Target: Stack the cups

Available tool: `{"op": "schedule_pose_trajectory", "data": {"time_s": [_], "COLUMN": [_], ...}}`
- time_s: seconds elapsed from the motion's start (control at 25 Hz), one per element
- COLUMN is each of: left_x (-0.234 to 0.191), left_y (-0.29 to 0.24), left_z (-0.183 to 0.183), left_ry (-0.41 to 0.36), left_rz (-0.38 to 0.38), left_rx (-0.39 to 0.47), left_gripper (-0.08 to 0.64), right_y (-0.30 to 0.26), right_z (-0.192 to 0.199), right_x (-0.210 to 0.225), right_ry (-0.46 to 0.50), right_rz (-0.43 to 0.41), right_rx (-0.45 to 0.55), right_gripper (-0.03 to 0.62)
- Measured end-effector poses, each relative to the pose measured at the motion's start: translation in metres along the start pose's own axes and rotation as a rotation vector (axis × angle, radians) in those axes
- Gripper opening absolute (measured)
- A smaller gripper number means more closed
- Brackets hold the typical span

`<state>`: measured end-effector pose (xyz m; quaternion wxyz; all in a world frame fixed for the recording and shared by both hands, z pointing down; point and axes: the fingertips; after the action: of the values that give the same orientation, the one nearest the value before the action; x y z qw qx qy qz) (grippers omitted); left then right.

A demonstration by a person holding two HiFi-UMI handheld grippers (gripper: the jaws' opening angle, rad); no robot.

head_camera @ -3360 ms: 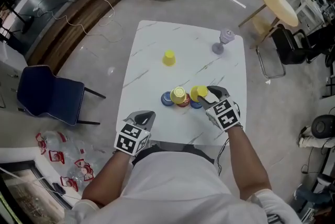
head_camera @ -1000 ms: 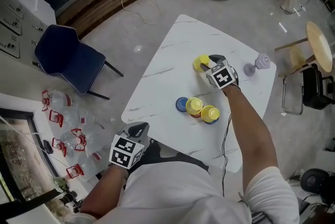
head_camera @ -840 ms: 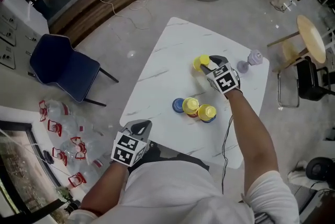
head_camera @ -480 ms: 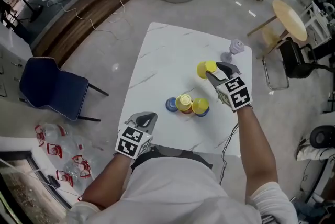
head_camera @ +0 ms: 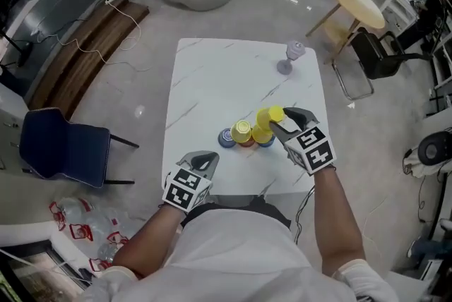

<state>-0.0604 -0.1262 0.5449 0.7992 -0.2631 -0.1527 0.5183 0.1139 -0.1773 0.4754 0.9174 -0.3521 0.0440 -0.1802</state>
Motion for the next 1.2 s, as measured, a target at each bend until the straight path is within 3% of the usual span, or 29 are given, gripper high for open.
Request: {"op": "schedule_pose_trajectory", "data": {"time_s": [0.28,0.64,0.76,1.0,1.2], "left_x": [0.012,0.018,0.022,0.031,0.035], "left_y": [0.005,0.016,0.013,0.006,0.0], "left_z": [0.001,0.003,0.004,-0.001,-0.021], "left_ry": [-0.072,-0.003,0.021,0.038,0.045], "left_rz": [0.057,-0.005,-0.02,-0.033,-0.04], "left_rx": [0.0,0.003,0.004,0.014,0.055], "left_gripper": [0.008,0.008,0.008,0.008,0.008], "right_y": [-0.008,-0.015,-0.016,0.011,0.048], "right_z": [0.012,0.011,0.01,0.0,0.006], "right_x": [-0.035,-0.038,-0.035,-0.036,-0.024], "right_ry": [0.005,0.058,0.062,0.026,-0.12], "right_rz": [0.024,-0.024,-0.043,-0.093,-0.097], "right_rx": [-0.026,-0.064,-0.053,0.034,0.185], "right_gripper": [0.207,0.209,0.241,0.258,0.211]}}
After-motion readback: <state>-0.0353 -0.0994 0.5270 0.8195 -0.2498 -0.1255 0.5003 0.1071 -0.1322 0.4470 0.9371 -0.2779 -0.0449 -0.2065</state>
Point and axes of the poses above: the fingertips, and each gripper's own axes: y backward along the fingers, x to its right, z out of its underside, and after that the axes turned 12 degrees about -y, right-handed
